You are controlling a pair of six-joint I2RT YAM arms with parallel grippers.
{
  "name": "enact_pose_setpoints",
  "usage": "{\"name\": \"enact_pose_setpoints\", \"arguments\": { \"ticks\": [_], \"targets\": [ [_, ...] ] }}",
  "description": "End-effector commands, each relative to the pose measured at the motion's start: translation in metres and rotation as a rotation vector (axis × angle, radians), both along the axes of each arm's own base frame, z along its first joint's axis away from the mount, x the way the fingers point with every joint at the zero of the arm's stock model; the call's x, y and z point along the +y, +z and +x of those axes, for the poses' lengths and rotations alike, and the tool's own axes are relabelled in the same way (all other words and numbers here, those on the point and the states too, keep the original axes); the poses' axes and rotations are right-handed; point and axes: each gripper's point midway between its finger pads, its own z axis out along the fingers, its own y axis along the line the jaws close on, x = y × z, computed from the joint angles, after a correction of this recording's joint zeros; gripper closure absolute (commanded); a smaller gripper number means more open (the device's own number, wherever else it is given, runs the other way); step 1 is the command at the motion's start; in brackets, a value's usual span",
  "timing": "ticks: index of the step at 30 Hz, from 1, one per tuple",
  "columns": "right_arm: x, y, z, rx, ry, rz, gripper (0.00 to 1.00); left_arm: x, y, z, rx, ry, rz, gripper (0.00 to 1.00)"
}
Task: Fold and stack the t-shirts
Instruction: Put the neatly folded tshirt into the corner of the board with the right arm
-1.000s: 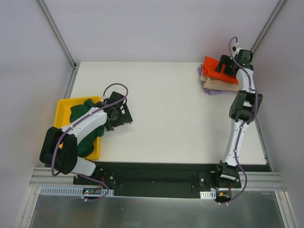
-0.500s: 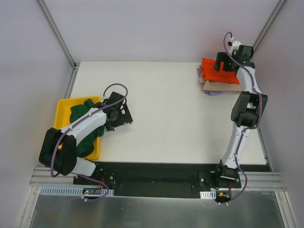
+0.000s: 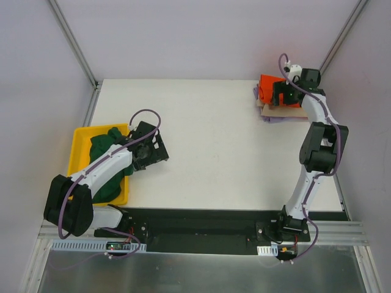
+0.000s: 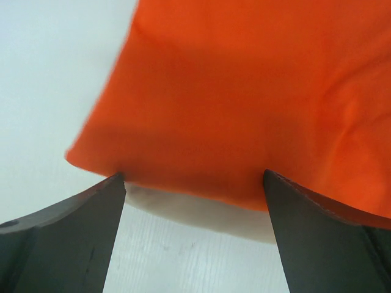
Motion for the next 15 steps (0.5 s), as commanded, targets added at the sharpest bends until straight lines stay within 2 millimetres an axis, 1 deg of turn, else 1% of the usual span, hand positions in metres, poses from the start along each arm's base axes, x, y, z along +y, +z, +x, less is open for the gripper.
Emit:
{"name": "enact_pose_setpoints", "arguments": {
  "ticks": [1,2,4,9,12,15],
  "targets": [
    [-0.003,-0.053,-0.020,0.116,0.009,-0.154,0.04,0.005,0.002,-0.004,-0.006,0.008,0.004,0.01],
    [-0.005,-0.060,-0.022,0.128,0.003,-0.172,0.04,0.005,0.001,-0.004,-0.003,0.007,0.004,0.01],
    [-0.014,-0.067,-0.024,0.147,-0.045,-0.214,0.04,0.004,0.000,-0.004,0.002,0.004,0.001,0.01],
    [-0.019,-0.064,-0.024,0.126,-0.075,-0.248,0.04,0.003,-0.001,-0.005,0.009,0.010,-0.002,0.01],
    [-0.018,-0.045,-0.024,0.069,-0.096,-0.248,0.04,0.003,0.001,-0.006,0.004,0.004,-0.010,0.01],
    [-0.003,-0.004,-0.025,-0.043,-0.081,-0.189,0.04,0.002,0.006,-0.005,-0.015,-0.001,-0.018,0.01]
  ]
}}
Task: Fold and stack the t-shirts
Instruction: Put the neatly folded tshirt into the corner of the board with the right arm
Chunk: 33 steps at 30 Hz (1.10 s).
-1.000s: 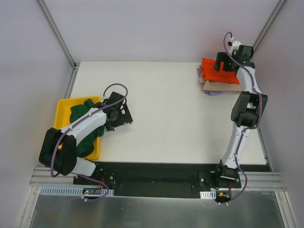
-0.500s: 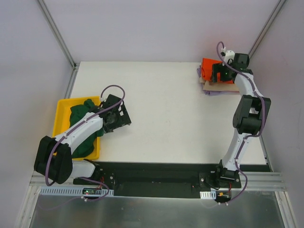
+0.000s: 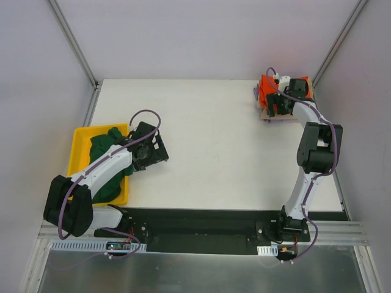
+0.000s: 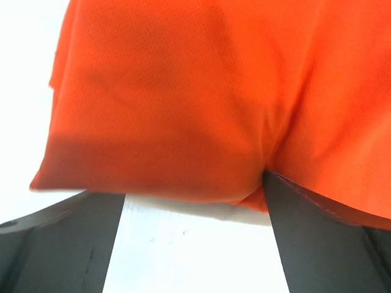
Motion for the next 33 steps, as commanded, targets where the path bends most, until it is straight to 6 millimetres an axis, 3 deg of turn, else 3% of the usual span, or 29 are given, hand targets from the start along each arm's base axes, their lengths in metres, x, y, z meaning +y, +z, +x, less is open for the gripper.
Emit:
{"name": "enact_pose_setpoints", "arguments": {
  "ticks": [1,6,8,10,13,17,26,30,33],
  "targets": [
    [0.009,0.090,0.001,-0.219,0.001,0.038,0.04,0.001,0.009,-0.003,-0.023,-0.001,-0.019,0.01],
    [0.037,0.148,0.000,-0.348,0.032,0.192,0.04,0.002,0.015,-0.002,-0.047,-0.005,-0.024,0.01],
    [0.046,0.159,0.006,-0.360,0.023,0.273,0.04,0.003,0.016,-0.001,-0.053,-0.005,-0.017,0.01],
    [0.063,0.156,0.009,-0.318,0.030,0.391,0.04,0.003,0.017,0.001,-0.057,-0.006,-0.015,0.01],
    [0.093,0.148,0.013,-0.234,0.060,0.606,0.04,0.001,0.017,0.003,-0.054,-0.010,-0.014,0.01],
    [0.111,0.116,0.021,-0.125,0.045,0.755,0.04,0.001,0.016,0.005,-0.048,-0.017,-0.009,0.01],
    [0.109,0.038,0.013,0.089,-0.061,0.778,0.04,0.002,0.007,0.000,-0.024,-0.021,0.001,0.01],
    [0.093,0.021,0.011,0.117,-0.113,0.696,0.04,0.003,0.005,-0.001,-0.021,-0.021,0.001,0.01],
    [0.090,0.029,0.007,0.127,-0.096,0.654,0.04,0.003,0.007,-0.002,-0.029,-0.022,-0.004,0.01]
  ]
}}
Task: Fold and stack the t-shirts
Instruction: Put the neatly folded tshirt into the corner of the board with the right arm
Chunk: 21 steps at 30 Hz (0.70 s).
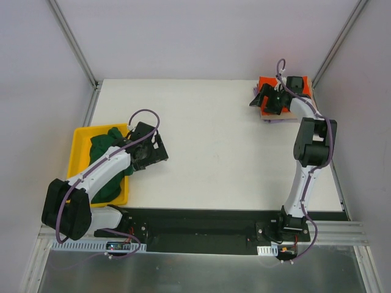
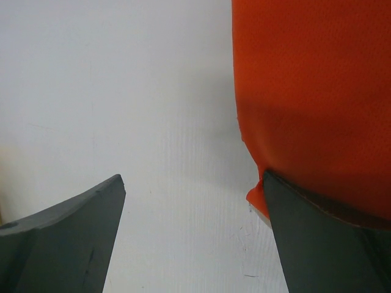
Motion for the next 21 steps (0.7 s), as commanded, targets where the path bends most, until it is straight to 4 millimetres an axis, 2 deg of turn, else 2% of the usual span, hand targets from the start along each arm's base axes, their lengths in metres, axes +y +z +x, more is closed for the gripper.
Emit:
{"name": "enact_pose_setpoints", "arguments": {
  "ticks": [1,2,5,7,9,12,13,14,16,17,18,19,20,21],
  "targets": [
    [-0.011,0.034,0.000,-0.039,0.016,-0.083,0.04,0.003,0.002,-0.002,-0.010,-0.013,0.002,0.01],
    [-0.011,0.047,-0.002,-0.066,0.023,-0.095,0.04,0.003,0.004,-0.001,-0.016,-0.015,0.000,0.01],
    [-0.003,0.106,-0.020,-0.193,0.075,-0.126,0.04,0.003,0.016,0.001,-0.065,-0.013,-0.010,0.01],
    [0.001,0.147,-0.045,-0.287,0.085,-0.142,0.04,0.004,0.027,0.003,-0.109,-0.009,-0.019,0.01],
    [0.000,0.170,-0.075,-0.352,0.049,-0.144,0.04,0.007,0.039,0.003,-0.158,-0.001,-0.025,0.01],
    [-0.011,0.176,-0.131,-0.417,-0.088,-0.159,0.04,0.016,0.053,0.002,-0.238,0.029,-0.026,0.01],
    [-0.017,0.165,-0.151,-0.407,-0.133,-0.180,0.04,0.019,0.058,0.001,-0.265,0.036,-0.027,0.01],
    [-0.024,0.164,-0.171,-0.421,-0.184,-0.204,0.04,0.021,0.065,-0.002,-0.298,0.035,-0.029,0.01],
    [-0.034,0.139,-0.210,-0.411,-0.248,-0.236,0.04,0.027,0.068,-0.007,-0.330,0.039,-0.024,0.01],
    [-0.038,0.139,-0.229,-0.446,-0.295,-0.237,0.04,0.029,0.070,-0.008,-0.348,0.056,-0.035,0.01],
    [-0.042,0.124,-0.242,-0.436,-0.331,-0.240,0.04,0.028,0.071,-0.010,-0.358,0.060,-0.050,0.01],
    [-0.046,0.119,-0.254,-0.446,-0.381,-0.226,0.04,0.027,0.075,-0.011,-0.380,0.055,-0.065,0.01],
    [-0.048,0.100,-0.265,-0.429,-0.402,-0.227,0.04,0.027,0.079,-0.010,-0.401,0.057,-0.072,0.01],
    [-0.050,0.095,-0.275,-0.436,-0.419,-0.230,0.04,0.028,0.082,-0.011,-0.421,0.055,-0.076,0.01]
  ]
}}
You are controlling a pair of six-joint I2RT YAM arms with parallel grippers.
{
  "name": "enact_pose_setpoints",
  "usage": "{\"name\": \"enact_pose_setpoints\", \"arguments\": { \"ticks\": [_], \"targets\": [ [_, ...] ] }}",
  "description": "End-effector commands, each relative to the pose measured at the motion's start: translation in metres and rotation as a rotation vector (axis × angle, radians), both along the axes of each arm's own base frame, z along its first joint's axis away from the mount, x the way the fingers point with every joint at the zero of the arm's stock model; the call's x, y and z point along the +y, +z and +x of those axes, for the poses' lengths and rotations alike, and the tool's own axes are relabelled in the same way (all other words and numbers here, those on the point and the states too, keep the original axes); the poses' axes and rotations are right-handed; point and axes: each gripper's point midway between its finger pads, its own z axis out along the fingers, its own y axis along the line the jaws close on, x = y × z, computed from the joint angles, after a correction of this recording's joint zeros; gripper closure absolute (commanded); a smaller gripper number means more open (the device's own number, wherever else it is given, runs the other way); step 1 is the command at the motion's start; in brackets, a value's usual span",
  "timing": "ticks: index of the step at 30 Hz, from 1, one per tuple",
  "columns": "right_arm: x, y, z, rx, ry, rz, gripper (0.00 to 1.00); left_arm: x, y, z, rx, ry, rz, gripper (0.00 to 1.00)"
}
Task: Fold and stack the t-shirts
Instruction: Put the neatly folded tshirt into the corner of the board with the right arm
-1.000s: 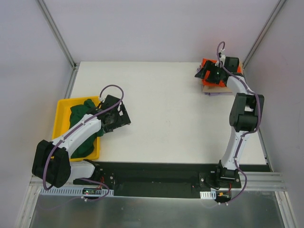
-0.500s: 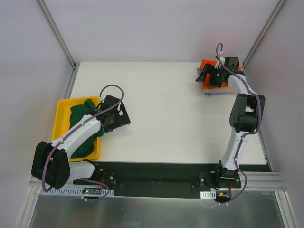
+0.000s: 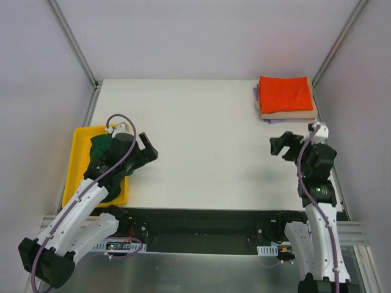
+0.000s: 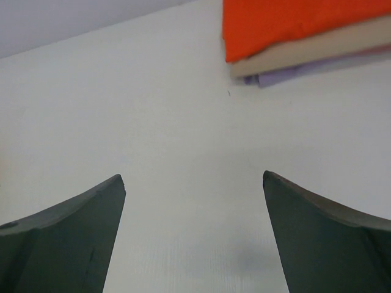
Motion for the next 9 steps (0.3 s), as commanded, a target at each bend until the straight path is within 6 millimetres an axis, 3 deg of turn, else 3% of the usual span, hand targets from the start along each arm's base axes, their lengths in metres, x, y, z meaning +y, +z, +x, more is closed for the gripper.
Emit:
{"name": "enact_pose_setpoints", "arguments": {
  "ticks": [1,5,9],
  "targets": [
    [-0.026,-0.066,-0.033,0.088,-0.201,0.045,0.04,0.009,0.007,0.002,-0.076,0.040,-0.002,0.01],
    [-0.040,-0.067,-0.047,-0.004,-0.297,0.056,0.04,0.011,0.009,-0.001,-0.105,0.042,-0.012,0.01],
    [-0.035,-0.060,-0.050,-0.030,-0.271,0.070,0.04,0.013,0.011,-0.006,-0.126,0.041,-0.026,0.01]
  ]
}}
